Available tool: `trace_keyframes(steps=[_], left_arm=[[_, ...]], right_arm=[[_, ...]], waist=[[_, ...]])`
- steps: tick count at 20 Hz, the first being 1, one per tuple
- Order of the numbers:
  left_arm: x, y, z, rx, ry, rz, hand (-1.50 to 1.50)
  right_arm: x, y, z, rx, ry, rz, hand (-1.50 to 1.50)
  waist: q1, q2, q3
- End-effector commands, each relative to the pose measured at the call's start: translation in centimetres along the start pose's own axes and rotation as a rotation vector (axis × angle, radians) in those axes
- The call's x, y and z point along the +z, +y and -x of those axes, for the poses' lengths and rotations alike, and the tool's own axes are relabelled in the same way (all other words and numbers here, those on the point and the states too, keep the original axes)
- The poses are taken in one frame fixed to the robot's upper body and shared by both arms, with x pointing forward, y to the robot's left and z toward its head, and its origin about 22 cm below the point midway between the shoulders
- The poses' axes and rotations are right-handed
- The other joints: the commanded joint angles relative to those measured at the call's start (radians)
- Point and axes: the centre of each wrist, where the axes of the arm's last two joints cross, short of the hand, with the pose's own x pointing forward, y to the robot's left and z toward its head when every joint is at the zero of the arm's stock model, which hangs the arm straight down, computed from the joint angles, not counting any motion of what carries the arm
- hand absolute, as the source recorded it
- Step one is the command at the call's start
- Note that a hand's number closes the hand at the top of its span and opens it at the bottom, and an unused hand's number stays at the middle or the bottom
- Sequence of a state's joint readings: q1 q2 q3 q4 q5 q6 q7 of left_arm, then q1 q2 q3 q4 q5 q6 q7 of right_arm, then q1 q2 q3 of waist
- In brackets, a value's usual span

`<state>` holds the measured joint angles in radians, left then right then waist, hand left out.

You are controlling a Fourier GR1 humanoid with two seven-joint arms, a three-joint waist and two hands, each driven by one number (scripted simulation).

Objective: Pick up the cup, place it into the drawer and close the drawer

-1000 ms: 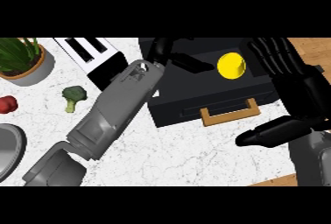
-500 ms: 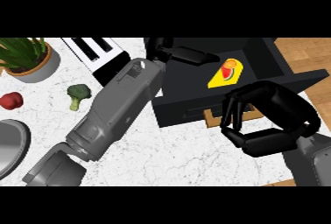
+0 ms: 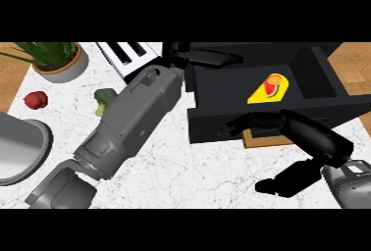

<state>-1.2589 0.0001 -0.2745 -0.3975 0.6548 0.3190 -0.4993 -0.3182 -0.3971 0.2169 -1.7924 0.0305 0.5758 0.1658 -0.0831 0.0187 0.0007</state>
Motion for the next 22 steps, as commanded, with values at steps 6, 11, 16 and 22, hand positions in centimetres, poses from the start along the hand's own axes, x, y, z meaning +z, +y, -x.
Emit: trace_keyframes(steps=[6, 11, 16, 22], left_arm=[[1.4, 1.0, 1.5, 0.083, -0.005, -0.016, -1.5], [1.3, 4.6, 1.1, 0.107, -0.044, -0.023, -1.5], [2.9, 6.2, 2.4, 0.123, -0.03, -0.019, -1.5], [4.3, 9.1, 3.2, 0.146, -0.021, -0.011, -1.5]], right_arm=[[-3.3, 3.7, 7.4, 0.135, 0.246, -0.047, -1.5], [-4.4, 6.0, 12.8, 0.178, 0.341, -0.094, 1.5], [-6.0, 4.5, 15.9, 0.159, 0.351, -0.003, 1.5], [-6.7, -1.7, 15.9, 0.146, 0.278, 0.189, 1.5]], waist=[[0.092, -0.01, 0.0], [0.146, -0.01, 0.001], [0.18, -0.003, 0.003], [0.207, 0.009, 0.005]])
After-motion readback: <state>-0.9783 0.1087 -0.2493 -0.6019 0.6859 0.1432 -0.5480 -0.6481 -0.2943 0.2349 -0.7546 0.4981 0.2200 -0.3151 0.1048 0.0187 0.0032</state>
